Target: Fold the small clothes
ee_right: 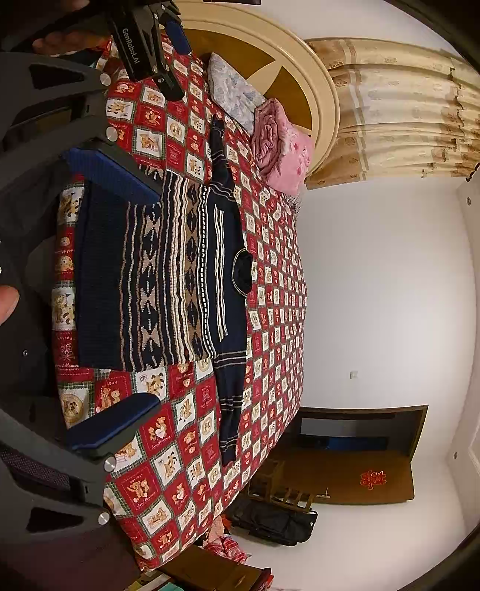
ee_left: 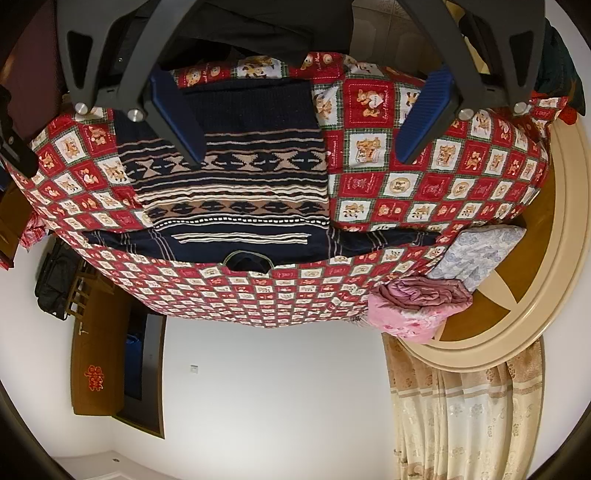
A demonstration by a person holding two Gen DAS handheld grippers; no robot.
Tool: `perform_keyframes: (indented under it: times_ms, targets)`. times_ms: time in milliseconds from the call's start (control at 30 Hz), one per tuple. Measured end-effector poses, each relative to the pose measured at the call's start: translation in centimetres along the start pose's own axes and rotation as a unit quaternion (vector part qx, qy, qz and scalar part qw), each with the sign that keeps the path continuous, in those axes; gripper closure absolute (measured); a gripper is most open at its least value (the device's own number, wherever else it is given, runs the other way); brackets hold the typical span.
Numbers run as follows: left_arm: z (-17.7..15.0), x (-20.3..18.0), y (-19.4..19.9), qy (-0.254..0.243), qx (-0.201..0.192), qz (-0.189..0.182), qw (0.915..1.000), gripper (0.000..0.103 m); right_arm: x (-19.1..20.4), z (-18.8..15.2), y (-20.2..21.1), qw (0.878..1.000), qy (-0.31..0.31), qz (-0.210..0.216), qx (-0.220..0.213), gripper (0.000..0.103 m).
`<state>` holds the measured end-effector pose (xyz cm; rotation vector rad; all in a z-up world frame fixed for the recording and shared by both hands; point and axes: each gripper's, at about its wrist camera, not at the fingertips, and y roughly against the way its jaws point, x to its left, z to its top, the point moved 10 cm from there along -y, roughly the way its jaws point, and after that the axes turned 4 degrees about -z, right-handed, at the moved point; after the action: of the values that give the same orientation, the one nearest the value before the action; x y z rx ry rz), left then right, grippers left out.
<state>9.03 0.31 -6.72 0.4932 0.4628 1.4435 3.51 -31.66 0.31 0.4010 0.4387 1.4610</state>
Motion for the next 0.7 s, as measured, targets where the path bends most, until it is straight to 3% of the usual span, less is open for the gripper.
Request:
perform_keyframes:
  times_ms: [700]
  targets:
    - [-0.01,0.01,0.02,0.001,0.0,-0.001,1.0,0.0,0.41,-0.31,-0.34,1.0,0.007,0.007,0.004,0.001]
